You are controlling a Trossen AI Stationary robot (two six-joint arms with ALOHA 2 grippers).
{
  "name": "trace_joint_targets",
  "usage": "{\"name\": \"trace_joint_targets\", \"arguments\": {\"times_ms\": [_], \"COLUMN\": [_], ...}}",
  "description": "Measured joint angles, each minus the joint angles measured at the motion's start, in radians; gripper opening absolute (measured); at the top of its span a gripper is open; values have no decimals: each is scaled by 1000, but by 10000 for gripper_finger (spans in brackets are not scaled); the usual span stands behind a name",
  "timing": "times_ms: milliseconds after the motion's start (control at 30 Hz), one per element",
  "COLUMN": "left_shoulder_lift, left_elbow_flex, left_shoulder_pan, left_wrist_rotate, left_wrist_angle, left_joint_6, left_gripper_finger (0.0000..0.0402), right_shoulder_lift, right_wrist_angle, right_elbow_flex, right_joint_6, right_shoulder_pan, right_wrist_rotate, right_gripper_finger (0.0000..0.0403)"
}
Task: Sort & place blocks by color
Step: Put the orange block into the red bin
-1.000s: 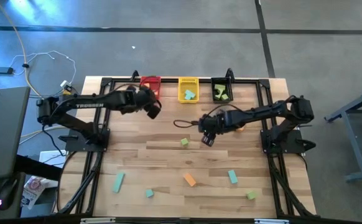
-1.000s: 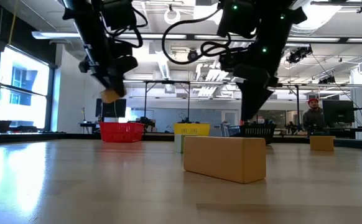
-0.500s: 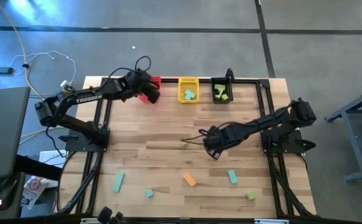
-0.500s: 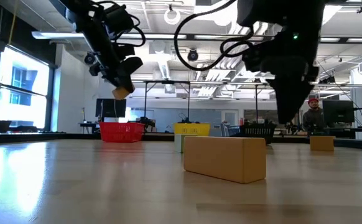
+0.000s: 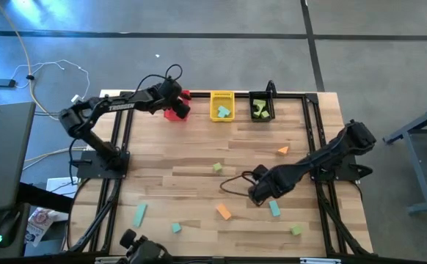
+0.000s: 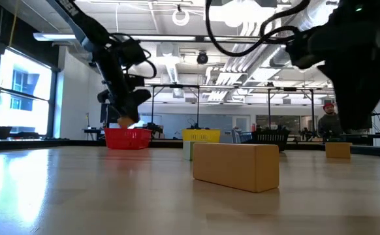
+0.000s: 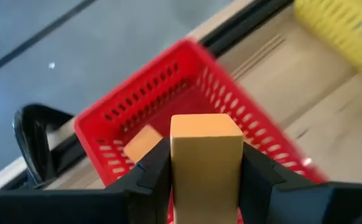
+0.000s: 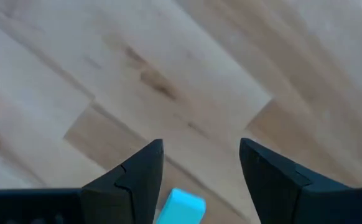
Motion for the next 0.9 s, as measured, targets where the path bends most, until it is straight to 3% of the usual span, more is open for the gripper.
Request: {"name": "trace_joint_targets", "arguments": {"times_ms": [300, 667, 900], "left_shoulder_lift": [101, 108, 108], "left_elbow_flex": [0, 0, 8], "left_shoulder_pan": [35, 35, 34], "left_wrist_rotate": [51, 53, 122], "left_wrist_angle": [0, -6, -16], "left_joint_6": [-7, -45, -46], "left_gripper_finger": [119, 165, 193], "right_shoulder_lift": [0, 0, 0], "right_wrist_angle": [-22, -23, 16], "right_elbow_flex": [0, 0, 0], "right_joint_6": [221, 434, 547], "right_shoulder_pan": [106, 210, 257], "right_wrist_rotate": [-13, -12, -12], "right_gripper_finger": [199, 199, 199]}}
